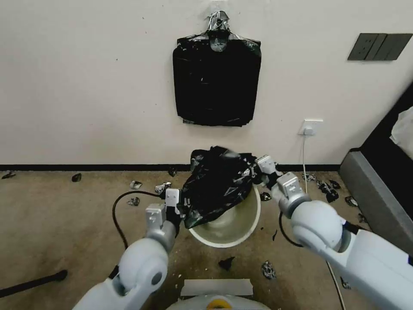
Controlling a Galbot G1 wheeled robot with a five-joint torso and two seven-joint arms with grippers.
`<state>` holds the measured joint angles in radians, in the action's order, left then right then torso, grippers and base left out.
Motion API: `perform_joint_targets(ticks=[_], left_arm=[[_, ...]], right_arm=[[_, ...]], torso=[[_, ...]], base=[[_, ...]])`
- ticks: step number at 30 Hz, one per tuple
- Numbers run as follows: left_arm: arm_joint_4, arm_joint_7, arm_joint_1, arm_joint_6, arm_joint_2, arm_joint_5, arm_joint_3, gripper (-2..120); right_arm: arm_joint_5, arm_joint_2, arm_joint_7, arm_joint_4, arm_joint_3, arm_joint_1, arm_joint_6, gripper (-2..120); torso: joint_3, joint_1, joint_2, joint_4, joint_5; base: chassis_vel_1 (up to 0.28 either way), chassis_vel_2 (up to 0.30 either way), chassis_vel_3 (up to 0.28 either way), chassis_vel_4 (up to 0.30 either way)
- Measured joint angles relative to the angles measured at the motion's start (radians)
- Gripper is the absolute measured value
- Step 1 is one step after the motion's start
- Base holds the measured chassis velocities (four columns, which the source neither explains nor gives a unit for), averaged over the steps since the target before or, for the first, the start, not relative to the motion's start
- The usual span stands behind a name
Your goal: Place a trash bag onto the trash bin.
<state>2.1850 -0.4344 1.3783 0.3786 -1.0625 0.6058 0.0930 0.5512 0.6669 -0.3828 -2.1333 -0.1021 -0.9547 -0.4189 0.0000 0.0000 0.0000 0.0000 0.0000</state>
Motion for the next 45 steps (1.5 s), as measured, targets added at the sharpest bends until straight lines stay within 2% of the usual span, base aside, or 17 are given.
perform_joint_targets(ticks=[2,5,8,9,10,11,13,16,21,22,26,27,32,35,36,38,45], left_arm=[[0.001,0.005,0.002,-0.004,0.001,-0.004,0.002,3],[0.009,0.089,0.03,-0.109,0.014,-0.075,0.036,3],[0.009,0.108,0.035,-0.148,0.017,-0.088,0.045,3],[0.013,0.154,0.049,-0.235,0.019,-0.099,0.061,3],[0.013,0.154,0.049,-0.235,0.019,-0.099,0.061,3],[0.019,0.189,0.054,-0.29,0.018,-0.094,0.072,3],[0.026,0.223,0.059,-0.353,0.007,-0.045,0.09,3],[0.038,0.228,0.06,-0.372,-0.001,0.018,0.103,3],[0.054,0.181,0.057,-0.368,-0.019,0.175,0.135,3],[0.054,0.181,0.057,-0.368,-0.019,0.175,0.135,3],[0.066,0.136,0.068,-0.339,-0.022,0.255,0.148,3],[0.066,0.136,0.068,-0.339,-0.022,0.255,0.148,3],[0.077,0.117,0.091,-0.273,-0.009,0.263,0.157,3],[0.086,0.097,0.104,-0.204,0.002,0.248,0.158,3],[0.086,0.097,0.104,-0.204,0.002,0.248,0.158,3],[0.087,0.079,0.104,-0.172,0.001,0.245,0.158,3],[0.078,0.025,0.099,-0.114,-0.005,0.262,0.174,3]], right_arm=[[0.001,-0.004,0.003,0.0,0.001,-0.001,0.0,0],[0.055,-0.086,0.056,0.0,0.041,-0.024,-0.001,0],[0.081,-0.108,0.063,-0.003,0.055,-0.031,-0.001,0],[0.151,-0.157,0.092,-0.023,0.089,-0.051,-0.004,0],[0.151,-0.157,0.092,-0.023,0.089,-0.051,-0.004,0],[0.165,-0.185,0.134,-0.024,0.105,-0.064,0.002,0],[0.163,-0.224,0.21,-0.02,0.119,-0.097,0.041,0],[0.153,-0.237,0.256,-0.025,0.141,-0.139,0.068,0],[0.076,-0.23,0.329,-0.043,0.206,-0.27,0.121,0],[0.076,-0.23,0.329,-0.043,0.206,-0.27,0.121,0],[-0.065,-0.182,0.366,-0.055,0.223,-0.367,0.173,0],[-0.065,-0.182,0.366,-0.055,0.223,-0.367,0.173,0],[-0.099,-0.079,0.278,-0.035,0.215,-0.395,0.186,0],[-0.077,-0.029,0.19,-0.025,0.216,-0.387,0.205,10],[-0.077,-0.029,0.19,-0.025,0.216,-0.387,0.205,10],[-0.055,-0.014,0.158,-0.037,0.232,-0.396,0.215,20],[-0.033,-0.011,0.165,-0.089,0.313,-0.477,0.219,43]], torso=[[0.0,0.0,0.0,0.0001,0.0],[0.0,0.0,0.0,-0.0001,0.0002],[0.0,0.0,0.0,-0.0001,0.0002],[0.0,0.0,0.0,0.0,0.0],[0.0,0.0,0.0,0.0,0.0],[0.0,0.0,0.0,0.0,-0.0001],[0.0,0.0,0.0,0.0,0.0],[0.0,0.0,0.0,0.0,0.0],[0.0,0.0,0.0,-0.0001,-0.0001],[0.0,0.0,0.0,-0.0001,-0.0001],[0.0,0.0,0.0,-0.0002,0.0001],[0.0,0.0,0.0,-0.0002,0.0001],[0.0,0.0,0.0,0.0,0.0001],[0.0,0.0,0.0,0.0,0.0],[0.0,0.0,0.0,0.0,0.0],[0.0,0.0,0.0,0.0001,0.0],[0.0,0.0,0.0,0.0,-0.0002]], base=[[0.0,0.0,0.0,0.0],[0.0,0.0,0.0,0.0],[0.0,0.0,0.0,0.0],[0.0,0.0,0.0,0.0],[0.0,0.0,0.0,0.0],[0.0,0.0,0.0,0.0],[0.0,0.0,0.0,0.0],[0.0,0.0,0.0,0.0],[0.0,0.0,0.0,0.0],[0.0,0.0,0.0,0.0],[0.0,0.0,0.0,0.0],[0.0,0.0,0.0,0.0],[0.0,0.0,0.0,0.0],[0.0,0.0,0.0,0.0],[0.0,0.0,0.0,0.0],[0.0,0.0,0.0,0.0],[0.0,0.0,0.0,0.0]])
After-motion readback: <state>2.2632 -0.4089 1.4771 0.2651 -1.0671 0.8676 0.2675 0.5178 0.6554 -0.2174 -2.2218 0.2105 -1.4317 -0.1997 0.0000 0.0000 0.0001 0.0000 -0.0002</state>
